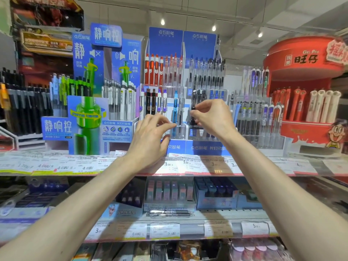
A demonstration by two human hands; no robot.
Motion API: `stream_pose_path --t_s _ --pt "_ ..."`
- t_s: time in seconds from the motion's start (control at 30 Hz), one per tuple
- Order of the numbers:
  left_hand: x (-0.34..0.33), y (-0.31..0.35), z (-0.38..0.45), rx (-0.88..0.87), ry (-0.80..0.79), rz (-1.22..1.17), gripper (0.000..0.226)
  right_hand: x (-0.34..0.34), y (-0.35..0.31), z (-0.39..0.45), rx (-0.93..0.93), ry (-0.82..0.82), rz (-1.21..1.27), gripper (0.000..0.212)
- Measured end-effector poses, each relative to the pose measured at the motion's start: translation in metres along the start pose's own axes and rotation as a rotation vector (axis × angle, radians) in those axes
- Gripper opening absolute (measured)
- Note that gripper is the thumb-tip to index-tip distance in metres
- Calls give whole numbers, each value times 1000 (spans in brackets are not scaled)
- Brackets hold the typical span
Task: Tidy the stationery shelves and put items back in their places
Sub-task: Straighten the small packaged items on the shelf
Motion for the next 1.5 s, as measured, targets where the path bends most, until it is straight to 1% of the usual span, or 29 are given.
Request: stream_pose_path --t_s 0.17,0.37,0.43,0.53,0.63,0.73,0.9,1.0,1.1,1.17,1.23,1.37,1.5 --pt "-1 -1 0 6 -2 -5 39 1 -2 -10 56 69 -156 22" --pt "-1 2 -2 17 -5 -12 41 -1 -2 -13 32 126 -176 19" --pt "-1 2 -4 13 -9 -28 41 -2 1 -17 21 128 -148 22" --pt "4 2 -8 11 12 -123 38 -3 3 -27 29 116 -118 31" --pt "12 5 -18 30 40 -190 36 -2 5 -45 82 100 -123 42" --pt "23 9 -38 79 91 -232 32 2 10 -68 171 86 -90 43" --pt "37 22 -89 175 156 -329 27 -1 39 -120 322 66 -89 31" --pt "44 33 -120 196 201 -312 24 -3 64 -154 380 117 -59 25" --pt "43 45 -146 160 222 -223 23 -10 95 -185 376 88 -46 25" --pt "33 48 -165 195 221 -232 21 -19 123 -198 324 30 -42 24" --pt "16 49 -185 263 179 -279 20 -29 154 -204 247 -14 -53 25" --pt "-30 43 -226 397 -7 -337 22 -44 204 -203 119 -82 -148 21" --pt "-52 35 -244 437 -140 -310 26 -46 230 -197 97 -129 -211 20"
Point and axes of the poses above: each hand's wrist, its own z-axis towards the middle knuckle, its own x-axis out of the back of the hand, y = z × x, the point moved 6 cm from there along z, towards the middle knuckle, and after that the axes turned 14 degrees about -x, right-handed, at the moved point
